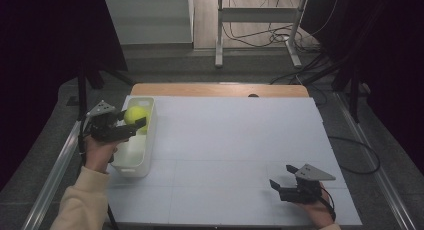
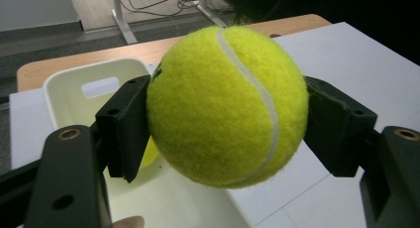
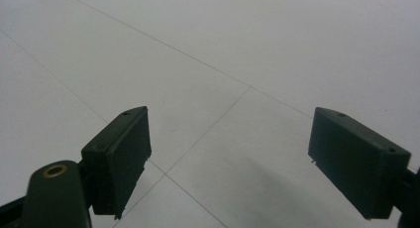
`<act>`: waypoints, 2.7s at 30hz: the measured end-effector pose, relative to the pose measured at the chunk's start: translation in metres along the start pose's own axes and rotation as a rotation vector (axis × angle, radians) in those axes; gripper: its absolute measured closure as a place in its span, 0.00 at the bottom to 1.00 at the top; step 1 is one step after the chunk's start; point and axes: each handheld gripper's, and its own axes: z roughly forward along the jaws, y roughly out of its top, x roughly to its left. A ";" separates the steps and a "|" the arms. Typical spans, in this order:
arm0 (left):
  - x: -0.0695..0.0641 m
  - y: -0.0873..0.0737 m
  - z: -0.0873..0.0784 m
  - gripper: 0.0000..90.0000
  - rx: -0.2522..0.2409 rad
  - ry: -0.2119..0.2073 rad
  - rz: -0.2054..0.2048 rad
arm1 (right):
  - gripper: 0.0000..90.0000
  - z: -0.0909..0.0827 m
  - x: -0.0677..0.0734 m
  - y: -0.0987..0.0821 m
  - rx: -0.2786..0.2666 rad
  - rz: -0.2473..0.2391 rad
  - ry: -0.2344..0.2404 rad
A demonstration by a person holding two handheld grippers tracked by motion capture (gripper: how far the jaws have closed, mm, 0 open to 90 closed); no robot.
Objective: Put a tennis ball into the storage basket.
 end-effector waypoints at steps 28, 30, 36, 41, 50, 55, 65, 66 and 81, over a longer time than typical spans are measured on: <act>0.019 -0.017 0.008 0.30 0.153 0.080 0.018 | 0.19 0.001 0.000 0.000 0.002 -0.001 0.003; 0.020 -0.018 0.010 0.30 0.165 0.084 0.023 | 0.19 0.001 0.000 0.000 0.003 -0.001 0.002; 0.021 -0.020 0.016 0.30 0.204 0.089 0.026 | 0.19 0.002 0.000 0.000 0.007 0.000 0.001; 0.021 -0.021 0.019 0.30 0.237 0.095 0.036 | 0.19 0.002 0.000 0.000 0.009 0.003 0.000; 0.019 -0.021 0.026 0.29 0.281 0.095 0.053 | 0.19 0.002 0.000 -0.001 0.008 0.004 0.001; 0.018 -0.020 0.027 0.29 0.287 0.092 0.056 | 0.19 0.002 0.000 0.000 0.008 0.005 0.000; 0.017 -0.020 0.027 0.26 0.271 0.094 0.055 | 0.19 0.001 0.000 0.000 0.008 0.005 -0.002; 0.017 -0.019 0.026 0.21 0.263 0.100 0.049 | 0.19 0.002 0.000 0.000 0.006 0.005 -0.001; 0.012 -0.014 0.012 0.10 0.147 0.018 -0.011 | 0.19 0.001 -0.002 0.000 -0.004 0.008 -0.007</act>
